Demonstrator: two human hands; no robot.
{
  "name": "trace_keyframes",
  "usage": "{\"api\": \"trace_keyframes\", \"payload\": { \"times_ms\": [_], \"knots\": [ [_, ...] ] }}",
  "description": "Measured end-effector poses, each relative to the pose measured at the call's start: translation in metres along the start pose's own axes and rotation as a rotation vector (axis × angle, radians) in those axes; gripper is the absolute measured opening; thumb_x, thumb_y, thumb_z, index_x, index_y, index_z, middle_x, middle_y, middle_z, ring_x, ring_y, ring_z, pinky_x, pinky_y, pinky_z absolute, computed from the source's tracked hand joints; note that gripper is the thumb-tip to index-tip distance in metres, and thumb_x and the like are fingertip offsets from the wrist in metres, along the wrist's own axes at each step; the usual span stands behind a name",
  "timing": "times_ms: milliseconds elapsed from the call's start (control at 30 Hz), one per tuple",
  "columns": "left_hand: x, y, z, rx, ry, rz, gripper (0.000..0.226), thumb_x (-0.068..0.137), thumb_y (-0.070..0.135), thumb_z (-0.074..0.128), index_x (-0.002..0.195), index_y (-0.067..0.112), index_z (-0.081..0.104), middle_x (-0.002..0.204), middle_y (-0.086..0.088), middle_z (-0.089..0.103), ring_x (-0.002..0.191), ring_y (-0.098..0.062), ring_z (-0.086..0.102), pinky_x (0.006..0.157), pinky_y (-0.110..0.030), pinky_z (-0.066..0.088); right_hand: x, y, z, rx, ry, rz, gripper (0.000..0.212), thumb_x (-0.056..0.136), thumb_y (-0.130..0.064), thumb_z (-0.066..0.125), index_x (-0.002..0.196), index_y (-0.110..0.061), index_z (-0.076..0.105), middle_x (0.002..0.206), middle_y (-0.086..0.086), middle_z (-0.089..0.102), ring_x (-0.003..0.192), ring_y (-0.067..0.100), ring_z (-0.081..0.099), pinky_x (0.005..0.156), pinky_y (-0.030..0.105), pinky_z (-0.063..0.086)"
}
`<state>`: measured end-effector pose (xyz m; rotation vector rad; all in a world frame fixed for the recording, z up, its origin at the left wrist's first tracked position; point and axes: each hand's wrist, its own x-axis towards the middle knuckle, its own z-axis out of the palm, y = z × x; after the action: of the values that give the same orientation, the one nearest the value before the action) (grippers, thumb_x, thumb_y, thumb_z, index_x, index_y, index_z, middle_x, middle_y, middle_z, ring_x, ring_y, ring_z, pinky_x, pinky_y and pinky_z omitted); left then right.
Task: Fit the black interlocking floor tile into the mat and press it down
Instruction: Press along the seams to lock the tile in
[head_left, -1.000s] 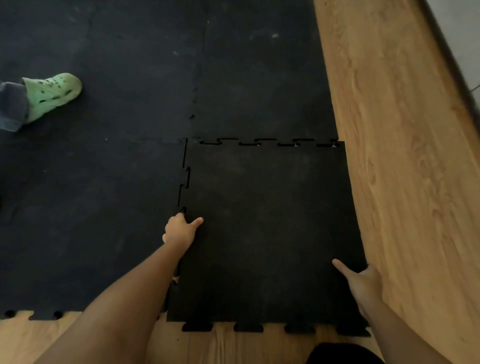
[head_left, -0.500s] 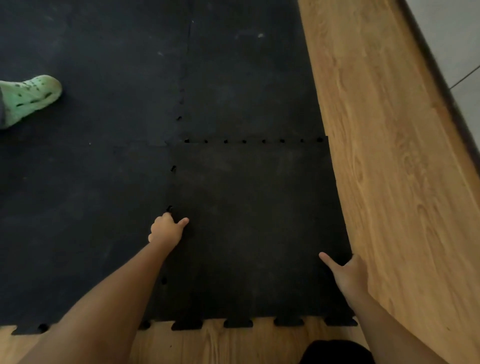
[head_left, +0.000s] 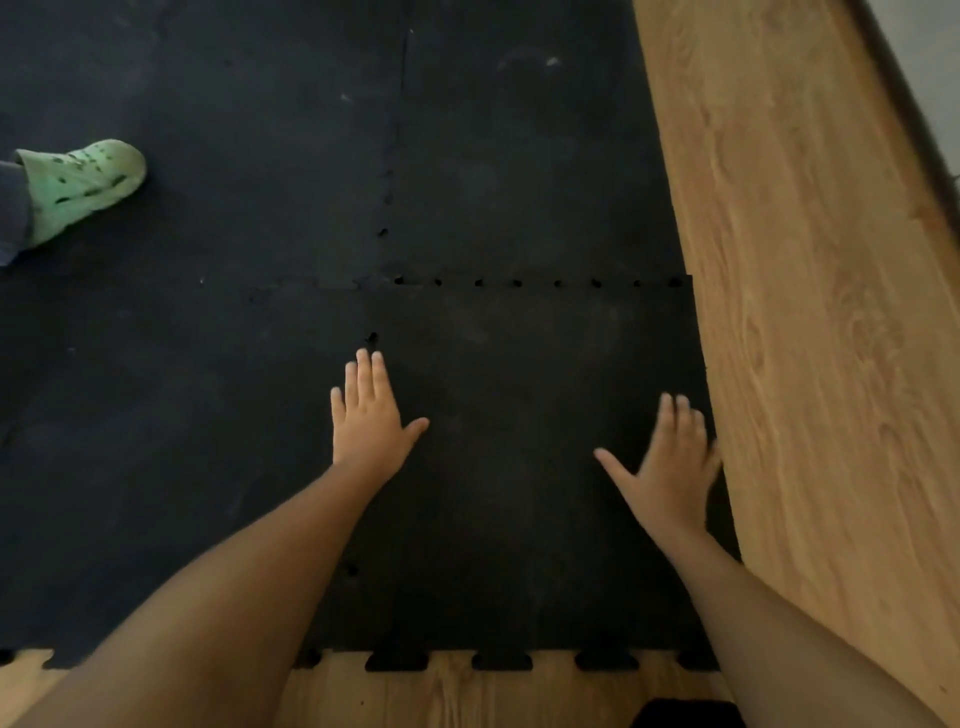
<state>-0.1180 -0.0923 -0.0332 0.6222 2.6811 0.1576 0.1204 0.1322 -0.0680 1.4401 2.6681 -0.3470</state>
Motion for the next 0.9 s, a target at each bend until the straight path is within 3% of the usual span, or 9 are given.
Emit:
{"api": "trace_keyframes", "payload": {
  "times_ms": [133, 300, 433, 567, 700, 900],
  "knots": [
    [0.052, 0.010, -0.010, 0.038, -0.047, 0.150, 0.102, 0.087, 0.058, 0.050, 0.150, 0.011, -0.015, 0.161, -0.008, -0.018, 0.146, -0.024, -0.017, 0.120, -0.045, -0.002, 0.068, -0.042, -0.001, -0.055, -0.094, -0.089, 0.104, 0.083, -0.077, 0.035, 0.155, -0.017, -0.009, 0.166, 0.006, -0.006, 0.150, 0.023, -0.011, 0.118, 0.056, -0.002],
    [0.100, 0.022, -0.003, 0.030, -0.097, 0.184, 0.092, 0.090, 0.064, 0.034, 0.150, 0.013, -0.014, 0.160, -0.006, -0.019, 0.146, -0.022, -0.019, 0.119, -0.044, -0.004, 0.146, -0.068, -0.004, -0.114, -0.108, -0.182, 0.101, 0.084, -0.080, 0.024, 0.155, -0.018, -0.011, 0.165, 0.002, -0.011, 0.149, 0.020, -0.015, 0.112, 0.050, -0.013],
    [0.122, 0.019, 0.013, 0.072, -0.160, 0.178, 0.097, 0.086, 0.071, 0.027, 0.148, 0.014, -0.019, 0.158, -0.006, -0.025, 0.144, -0.022, -0.025, 0.118, -0.045, -0.009, 0.211, -0.064, -0.007, -0.074, -0.067, -0.059, 0.097, 0.086, -0.077, 0.026, 0.156, -0.017, -0.005, 0.166, 0.003, -0.007, 0.150, 0.021, -0.011, 0.114, 0.050, -0.009],
    [0.123, 0.015, 0.029, 0.120, -0.113, 0.181, 0.103, 0.081, 0.077, 0.022, 0.146, 0.014, -0.026, 0.155, -0.006, -0.032, 0.141, -0.023, -0.030, 0.117, -0.045, -0.014, 0.250, -0.045, 0.000, -0.035, -0.102, 0.116, 0.088, 0.093, -0.069, 0.022, 0.157, -0.014, -0.002, 0.166, 0.006, -0.005, 0.151, 0.022, -0.008, 0.120, 0.052, 0.001],
    [0.123, 0.014, 0.029, 0.101, -0.172, 0.173, 0.102, 0.080, 0.079, 0.015, 0.145, 0.015, -0.030, 0.154, -0.005, -0.036, 0.139, -0.022, -0.035, 0.117, -0.046, -0.012, 0.242, -0.046, 0.015, -0.105, 0.032, 0.093, 0.082, 0.095, -0.062, 0.018, 0.156, -0.009, 0.004, 0.166, 0.011, 0.004, 0.151, 0.025, 0.000, 0.120, 0.050, 0.006],
    [0.129, 0.016, 0.024, 0.178, -0.239, 0.151, 0.103, 0.077, 0.081, 0.007, 0.144, 0.011, -0.028, 0.154, -0.007, -0.035, 0.140, -0.022, -0.034, 0.117, -0.046, -0.012, 0.245, -0.044, 0.021, -0.171, 0.045, 0.071, 0.079, 0.097, -0.058, 0.019, 0.156, -0.006, 0.004, 0.164, 0.016, 0.007, 0.151, 0.029, 0.003, 0.119, 0.056, 0.013]
  ]
}}
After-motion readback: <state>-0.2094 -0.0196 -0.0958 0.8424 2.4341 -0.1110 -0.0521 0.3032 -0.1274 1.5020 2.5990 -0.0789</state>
